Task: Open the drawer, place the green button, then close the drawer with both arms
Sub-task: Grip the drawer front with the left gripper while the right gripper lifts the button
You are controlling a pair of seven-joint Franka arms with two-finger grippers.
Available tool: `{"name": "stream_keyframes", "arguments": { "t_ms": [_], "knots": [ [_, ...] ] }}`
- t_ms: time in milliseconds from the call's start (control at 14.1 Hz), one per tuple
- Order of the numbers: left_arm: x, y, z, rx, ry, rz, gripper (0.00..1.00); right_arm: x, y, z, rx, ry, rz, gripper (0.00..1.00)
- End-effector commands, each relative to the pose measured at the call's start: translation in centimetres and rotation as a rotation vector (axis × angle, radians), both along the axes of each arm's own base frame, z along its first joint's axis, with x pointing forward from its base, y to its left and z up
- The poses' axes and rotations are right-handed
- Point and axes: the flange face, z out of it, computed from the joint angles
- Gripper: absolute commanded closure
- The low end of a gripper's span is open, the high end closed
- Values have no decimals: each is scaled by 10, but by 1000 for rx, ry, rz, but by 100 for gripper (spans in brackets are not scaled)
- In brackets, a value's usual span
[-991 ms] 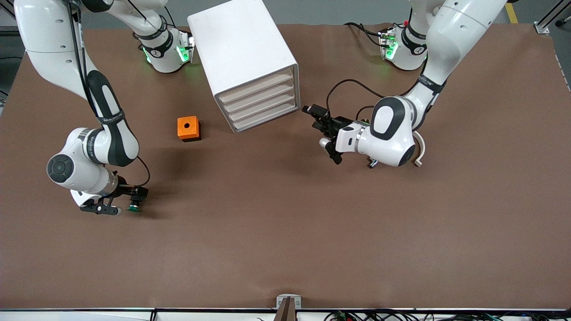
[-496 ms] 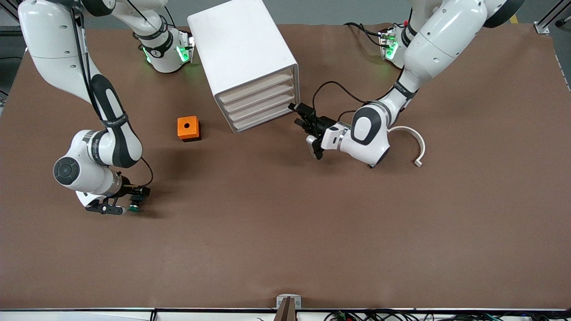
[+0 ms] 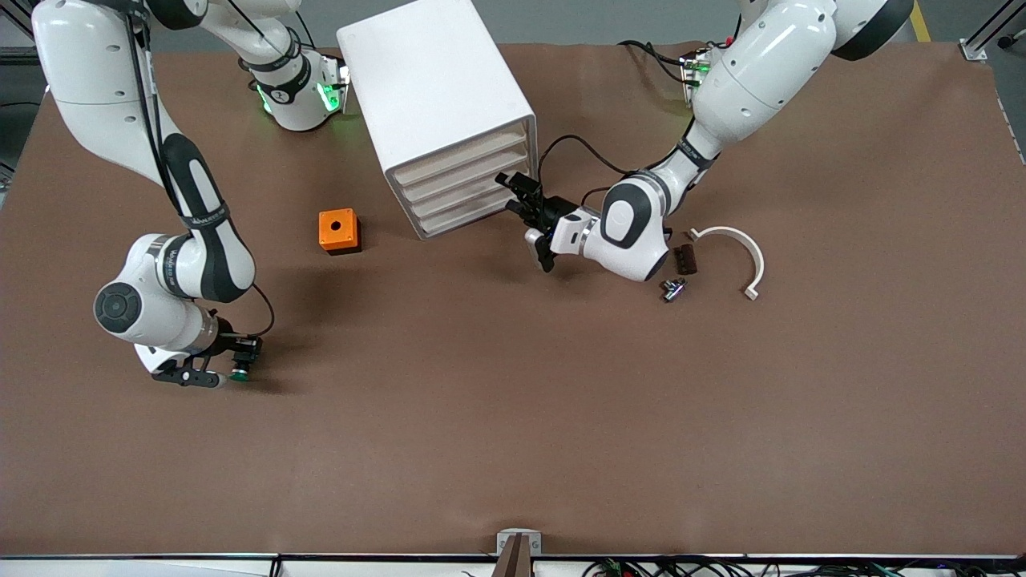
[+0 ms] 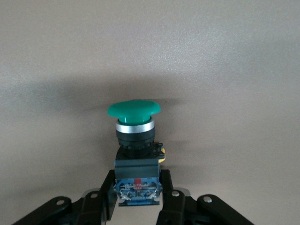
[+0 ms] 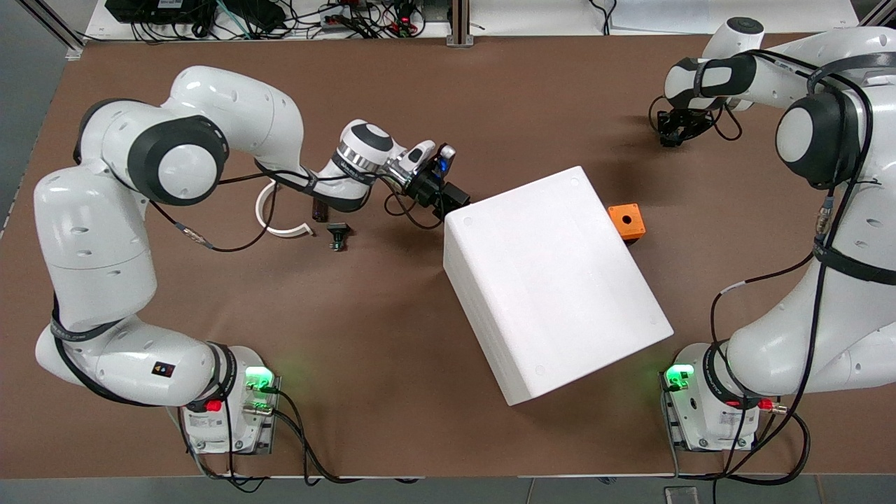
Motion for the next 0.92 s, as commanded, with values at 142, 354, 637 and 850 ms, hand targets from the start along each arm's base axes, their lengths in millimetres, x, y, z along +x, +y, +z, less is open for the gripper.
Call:
{"name": "stream_keyframes", "arguments": {
  "t_ms": [142,354,637,850],
  "knots": [
    [-20,-21,-23,-50,-11,40,11,7,3,13,13,-21,-7,81],
    [-35,-31,-38,-76,-13,57,20,13,6,24,22,18,-6,81],
    [-46,-44,-44,-79,-22,79,35,22,9,49,34,62,-3,81],
    [-52,-55,-43,-75,-22,95,49,22,15,66,41,71,3,81]
  ]
}}
